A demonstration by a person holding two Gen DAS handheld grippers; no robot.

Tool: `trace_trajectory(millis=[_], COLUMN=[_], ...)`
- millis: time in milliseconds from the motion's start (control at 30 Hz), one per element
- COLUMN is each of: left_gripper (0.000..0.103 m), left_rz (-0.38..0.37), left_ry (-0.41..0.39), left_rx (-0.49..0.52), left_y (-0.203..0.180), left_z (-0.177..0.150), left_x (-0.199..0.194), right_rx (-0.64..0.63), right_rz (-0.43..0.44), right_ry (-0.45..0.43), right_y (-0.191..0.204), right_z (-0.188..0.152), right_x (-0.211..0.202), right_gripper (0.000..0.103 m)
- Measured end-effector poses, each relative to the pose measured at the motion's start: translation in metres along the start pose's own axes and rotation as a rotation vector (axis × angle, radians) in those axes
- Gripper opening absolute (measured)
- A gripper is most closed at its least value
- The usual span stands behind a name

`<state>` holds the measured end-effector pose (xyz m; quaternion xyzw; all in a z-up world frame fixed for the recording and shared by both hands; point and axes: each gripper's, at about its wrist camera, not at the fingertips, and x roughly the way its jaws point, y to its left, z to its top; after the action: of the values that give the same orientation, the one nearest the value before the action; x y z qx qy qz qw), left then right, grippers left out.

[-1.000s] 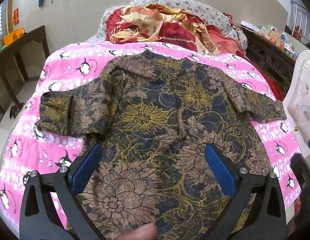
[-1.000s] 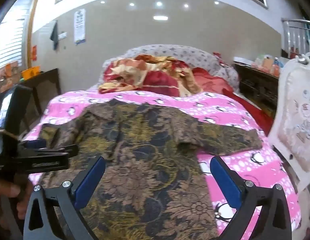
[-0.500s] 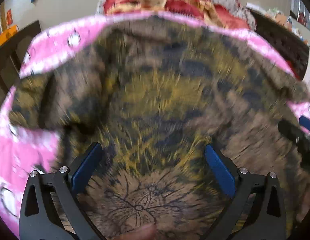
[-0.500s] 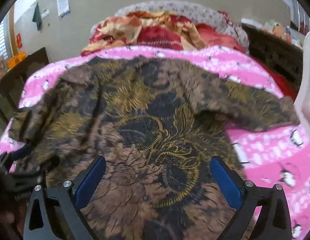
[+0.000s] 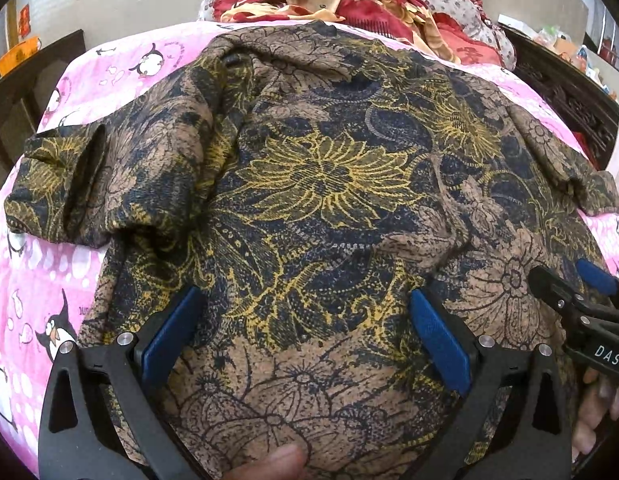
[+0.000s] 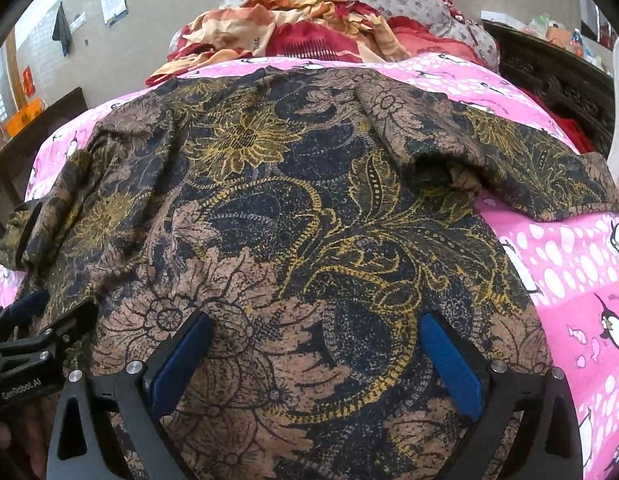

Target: Fold small clothes

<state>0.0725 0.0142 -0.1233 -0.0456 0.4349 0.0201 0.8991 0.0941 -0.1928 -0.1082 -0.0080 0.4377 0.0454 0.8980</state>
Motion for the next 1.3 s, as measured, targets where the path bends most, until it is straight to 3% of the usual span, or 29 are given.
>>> trace_trajectory(millis=[1100,1300], left_gripper=[0.103,0.103], left_rz=[0.044,0.005], left_ry=[0.017,0.031], left_rx=[0.010,-0.008], left_y=[-0.010,-0.009], left_z=[-0.004,-0.004], left_x=[-0.004,-0.006], right_rx=[0.011,0.014], right_rz=[0.001,0.003], right_ry=[-0.005,-0.007], right_y=[0.000,0.000], right_z=[0.000,0.000], right_x=[0.001,0.001], right_gripper=[0.103,0.103])
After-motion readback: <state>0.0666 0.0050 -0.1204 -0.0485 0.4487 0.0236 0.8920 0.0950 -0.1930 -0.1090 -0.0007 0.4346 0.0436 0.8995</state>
